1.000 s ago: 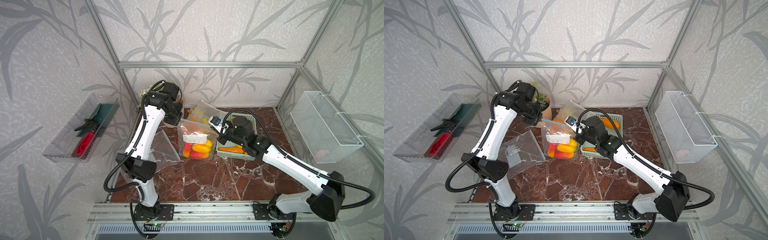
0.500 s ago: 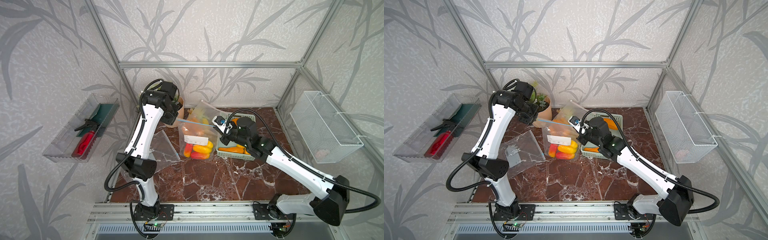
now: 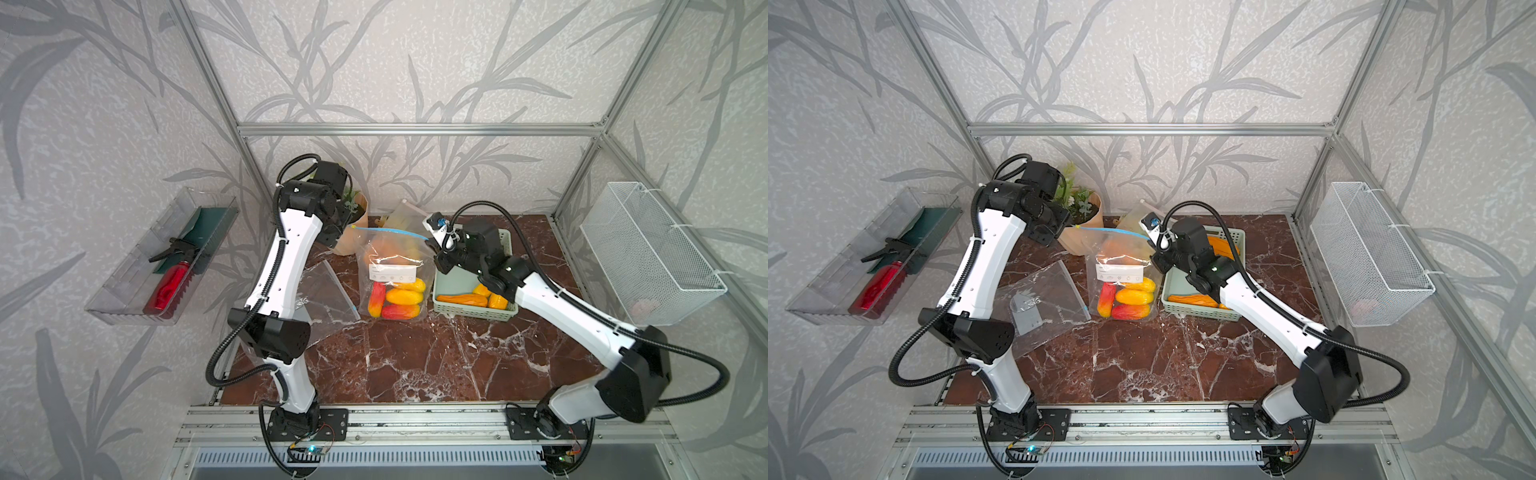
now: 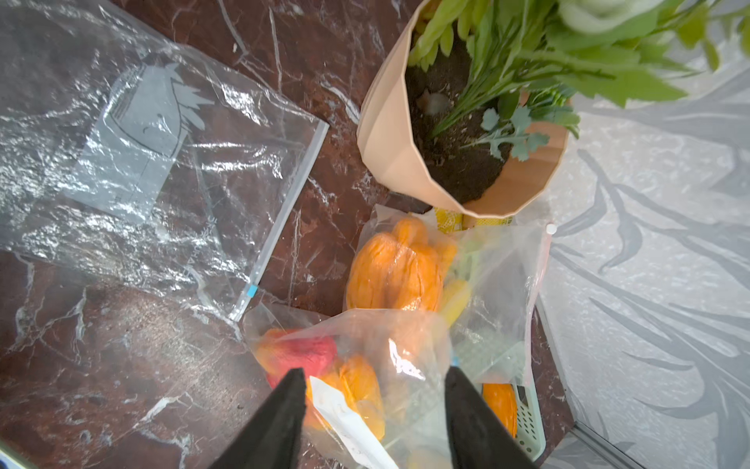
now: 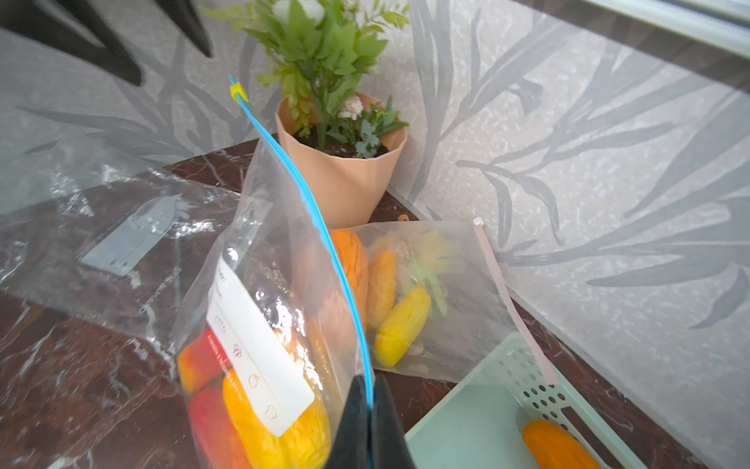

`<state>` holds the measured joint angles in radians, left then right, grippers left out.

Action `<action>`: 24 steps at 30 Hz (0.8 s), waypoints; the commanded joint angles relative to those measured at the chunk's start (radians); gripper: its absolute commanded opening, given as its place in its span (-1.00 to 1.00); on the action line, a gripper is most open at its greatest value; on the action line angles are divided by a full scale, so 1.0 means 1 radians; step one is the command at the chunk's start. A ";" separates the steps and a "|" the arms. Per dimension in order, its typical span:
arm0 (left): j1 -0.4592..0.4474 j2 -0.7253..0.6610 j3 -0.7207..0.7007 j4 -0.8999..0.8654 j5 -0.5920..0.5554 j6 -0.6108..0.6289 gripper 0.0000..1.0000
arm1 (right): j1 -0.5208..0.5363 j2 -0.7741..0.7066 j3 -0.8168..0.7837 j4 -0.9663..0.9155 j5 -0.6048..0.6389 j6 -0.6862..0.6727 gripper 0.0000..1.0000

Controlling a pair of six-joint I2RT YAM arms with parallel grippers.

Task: Place the mango in a zip-top bag and seal the zipper
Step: Place the zipper food storage bag at the center of the board.

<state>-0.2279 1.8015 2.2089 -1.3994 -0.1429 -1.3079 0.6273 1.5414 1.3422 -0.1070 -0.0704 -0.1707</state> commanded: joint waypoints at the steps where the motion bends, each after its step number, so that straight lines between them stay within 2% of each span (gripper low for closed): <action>1: 0.001 -0.120 -0.078 0.039 -0.098 0.086 0.20 | -0.048 0.126 0.099 -0.006 0.062 0.175 -1.00; 4: 0.001 -0.197 -0.218 0.047 -0.109 0.133 0.19 | -0.086 0.257 0.211 -0.053 0.086 0.262 -1.00; 8: 0.011 -0.297 -0.509 0.139 -0.064 0.208 0.16 | -0.106 0.400 0.395 -0.179 0.117 0.329 -0.98; 11: 0.028 -0.309 -0.652 0.179 -0.056 0.279 0.18 | -0.119 0.432 0.481 -0.261 0.110 0.364 -0.20; 13: 0.062 -0.287 -0.716 0.208 -0.031 0.318 0.22 | -0.109 0.384 0.453 -0.235 0.135 0.372 0.10; 15: 0.104 -0.242 -0.755 0.227 -0.039 0.361 0.30 | -0.093 0.313 0.408 -0.196 0.171 0.360 0.29; 16: 0.123 -0.220 -0.761 0.224 -0.058 0.377 0.35 | -0.086 0.286 0.397 -0.191 0.172 0.352 0.32; 19: 0.197 -0.108 -0.753 0.186 -0.110 0.378 0.49 | -0.056 0.230 0.380 -0.223 0.158 0.335 0.39; 21: 0.250 -0.017 -0.710 0.170 -0.084 0.448 0.52 | -0.034 0.192 0.341 -0.220 0.128 0.340 0.42; 24: 0.286 0.093 -0.653 0.173 -0.136 0.536 0.59 | -0.006 0.142 0.261 -0.193 0.055 0.354 0.43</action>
<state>0.0288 1.8359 1.5032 -1.2003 -0.2066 -0.8860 0.5995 1.7145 1.6627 -0.3035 0.0422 0.1692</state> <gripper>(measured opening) 0.787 0.713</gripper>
